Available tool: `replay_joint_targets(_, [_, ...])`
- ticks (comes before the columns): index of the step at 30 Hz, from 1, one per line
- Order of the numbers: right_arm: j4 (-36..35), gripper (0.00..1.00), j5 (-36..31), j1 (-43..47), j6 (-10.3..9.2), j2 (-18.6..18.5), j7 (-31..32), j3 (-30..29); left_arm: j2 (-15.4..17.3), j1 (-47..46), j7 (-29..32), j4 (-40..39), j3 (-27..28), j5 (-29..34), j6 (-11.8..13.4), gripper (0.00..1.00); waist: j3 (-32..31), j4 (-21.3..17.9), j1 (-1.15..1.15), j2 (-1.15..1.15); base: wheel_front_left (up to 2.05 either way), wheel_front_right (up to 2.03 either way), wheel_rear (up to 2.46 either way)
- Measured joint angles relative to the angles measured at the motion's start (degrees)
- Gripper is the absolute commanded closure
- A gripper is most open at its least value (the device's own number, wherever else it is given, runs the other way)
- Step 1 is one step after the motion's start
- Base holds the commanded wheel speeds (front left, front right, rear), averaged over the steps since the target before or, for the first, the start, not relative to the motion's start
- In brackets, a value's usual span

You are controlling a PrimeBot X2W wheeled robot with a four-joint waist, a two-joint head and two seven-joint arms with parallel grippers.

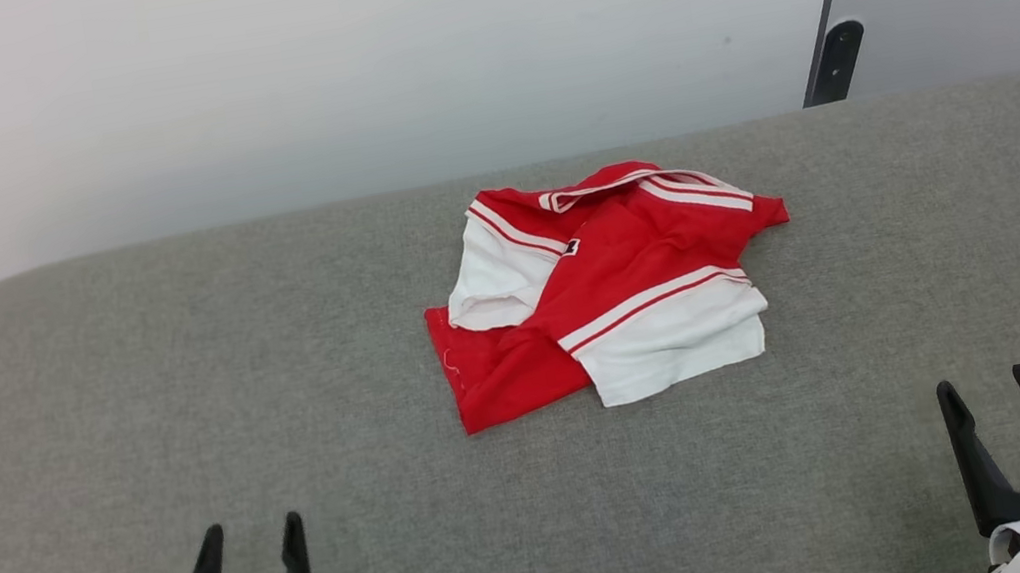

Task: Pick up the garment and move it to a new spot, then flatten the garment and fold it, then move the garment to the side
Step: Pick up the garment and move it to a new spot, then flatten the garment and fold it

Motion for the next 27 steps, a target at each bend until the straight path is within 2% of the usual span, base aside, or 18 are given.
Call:
replay_joint_targets(5, [-1.2,0.00,0.4,0.1,0.00,0.3,0.5,0.1,-2.8,2.4,0.0,-2.7,3.1,7.1,-1.9,0.00,-0.6,-0.1,0.00,0.00,0.00,0.00,0.00])
replay_joint_targets(9, [-1.2,0.00,0.5,0.9,0.00,1.0,0.5,0.1,-4.6,4.2,0.0,-2.2,4.8,9.6,-3.4,0.00,-1.2,-0.4,0.00,0.00,0.00,0.00,0.00])
replay_joint_targets(27, [-0.7,0.00,0.4,1.5,0.00,1.7,0.3,0.7,-8.4,5.6,0.0,-0.6,9.0,14.3,-7.0,0.00,-1.4,-0.4,0.00,0.00,0.00,0.00,0.00])
